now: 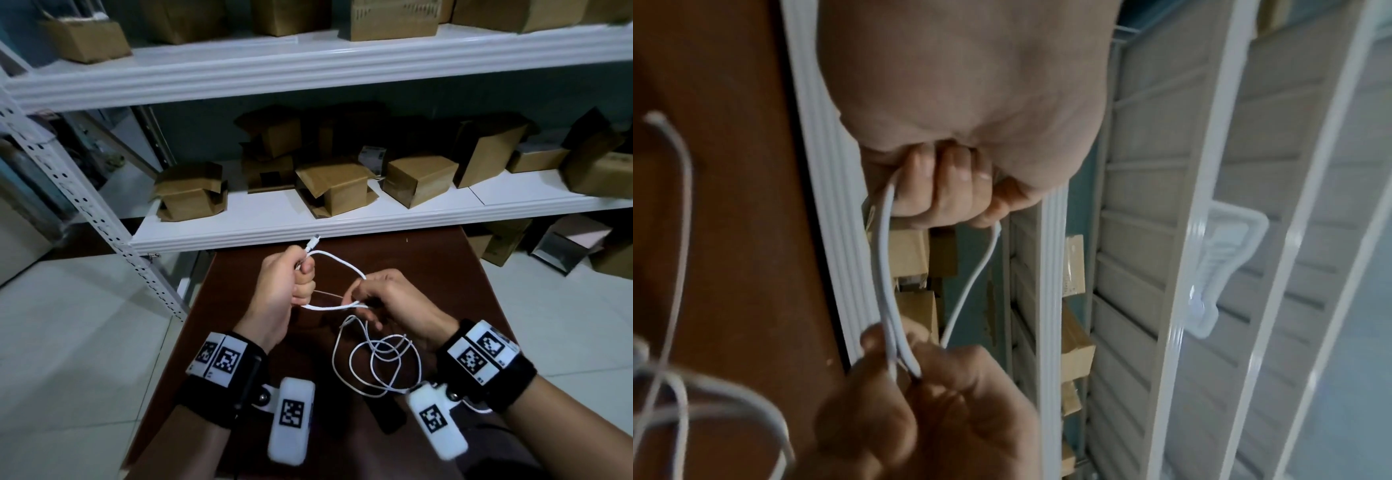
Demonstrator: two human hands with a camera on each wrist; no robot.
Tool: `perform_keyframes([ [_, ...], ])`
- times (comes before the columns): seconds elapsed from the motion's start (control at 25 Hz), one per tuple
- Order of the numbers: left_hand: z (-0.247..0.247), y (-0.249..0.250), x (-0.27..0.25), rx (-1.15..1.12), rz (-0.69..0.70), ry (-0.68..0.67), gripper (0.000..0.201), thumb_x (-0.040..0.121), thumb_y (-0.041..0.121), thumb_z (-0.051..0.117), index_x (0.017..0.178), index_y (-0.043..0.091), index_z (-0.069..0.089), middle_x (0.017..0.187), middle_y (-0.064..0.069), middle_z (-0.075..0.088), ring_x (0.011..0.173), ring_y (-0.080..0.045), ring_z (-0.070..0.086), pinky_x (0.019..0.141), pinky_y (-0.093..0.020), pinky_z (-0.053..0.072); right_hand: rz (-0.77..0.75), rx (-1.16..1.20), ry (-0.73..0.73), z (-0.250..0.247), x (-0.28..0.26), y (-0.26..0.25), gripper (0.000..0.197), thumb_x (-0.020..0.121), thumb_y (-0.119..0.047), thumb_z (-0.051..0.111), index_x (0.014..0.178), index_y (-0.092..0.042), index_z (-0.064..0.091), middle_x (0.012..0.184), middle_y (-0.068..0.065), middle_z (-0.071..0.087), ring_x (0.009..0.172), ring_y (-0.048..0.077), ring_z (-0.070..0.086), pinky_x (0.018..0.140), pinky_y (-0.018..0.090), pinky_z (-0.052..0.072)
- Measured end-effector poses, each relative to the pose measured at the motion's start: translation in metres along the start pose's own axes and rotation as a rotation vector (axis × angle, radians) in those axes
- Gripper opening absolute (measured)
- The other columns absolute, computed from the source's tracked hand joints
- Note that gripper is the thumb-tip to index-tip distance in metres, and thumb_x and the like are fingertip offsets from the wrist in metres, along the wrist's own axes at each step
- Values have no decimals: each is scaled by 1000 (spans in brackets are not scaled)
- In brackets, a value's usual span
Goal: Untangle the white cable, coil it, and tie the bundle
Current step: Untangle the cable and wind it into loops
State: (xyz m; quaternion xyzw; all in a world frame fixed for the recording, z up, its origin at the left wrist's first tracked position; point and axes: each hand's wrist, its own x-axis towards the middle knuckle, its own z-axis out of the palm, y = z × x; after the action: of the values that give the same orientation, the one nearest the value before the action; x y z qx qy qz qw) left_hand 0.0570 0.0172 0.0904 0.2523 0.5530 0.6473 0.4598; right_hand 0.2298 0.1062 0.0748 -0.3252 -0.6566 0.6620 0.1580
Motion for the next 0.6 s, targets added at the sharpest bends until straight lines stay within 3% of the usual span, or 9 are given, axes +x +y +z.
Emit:
perform_keyframes([
  [0.16, -7, 4, 0, 333, 107, 82, 31, 81, 19, 49, 50, 22, 43, 51, 1, 24, 40, -11, 19, 45, -20, 12, 11, -255, -115, -18, -1, 0, 26, 91, -21, 69, 78, -1, 77, 54, 14, 48, 45, 19, 41, 46, 25, 38],
  [0.32, -26, 13, 4, 308, 170, 167, 27, 77, 23, 51, 50, 21, 45, 49, 2, 25, 38, -9, 19, 39, -16, 13, -117, -376, -154, -25, -1, 4, 28, 96, -37, 72, 82, -15, 80, 59, 21, 47, 53, 26, 38, 51, 31, 31],
  [0.36, -29, 13, 5, 299, 169, 177, 28, 79, 21, 50, 52, 20, 45, 50, 2, 25, 38, -8, 18, 39, -16, 13, -174, -398, -149, -24, -1, 6, 23, 95, -36, 74, 83, -17, 80, 60, 16, 52, 54, 26, 41, 52, 34, 32],
  [0.44, -28, 13, 5, 247, 148, 209, 33, 89, 15, 48, 56, 20, 43, 49, 6, 25, 39, -7, 17, 40, -16, 11, -353, -645, -19, -22, -2, 9, 10, 91, -34, 78, 86, -25, 80, 74, -4, 66, 67, 18, 56, 62, 33, 46],
  [0.52, -26, 13, 7, 51, 87, 232, 36, 95, 11, 42, 61, 20, 38, 48, 9, 22, 38, -5, 15, 40, -19, 7, -526, -955, 241, -20, -2, 13, 8, 86, -34, 80, 93, -31, 77, 99, -11, 62, 94, 12, 54, 79, 31, 48],
  [0.6, -24, 14, 9, -195, 28, 211, 35, 99, 15, 39, 65, 21, 35, 47, 11, 20, 36, -4, 14, 35, -21, 8, -541, -893, 482, -16, 0, 14, 8, 84, -31, 79, 89, -28, 73, 93, -12, 59, 91, 10, 53, 74, 30, 45],
])
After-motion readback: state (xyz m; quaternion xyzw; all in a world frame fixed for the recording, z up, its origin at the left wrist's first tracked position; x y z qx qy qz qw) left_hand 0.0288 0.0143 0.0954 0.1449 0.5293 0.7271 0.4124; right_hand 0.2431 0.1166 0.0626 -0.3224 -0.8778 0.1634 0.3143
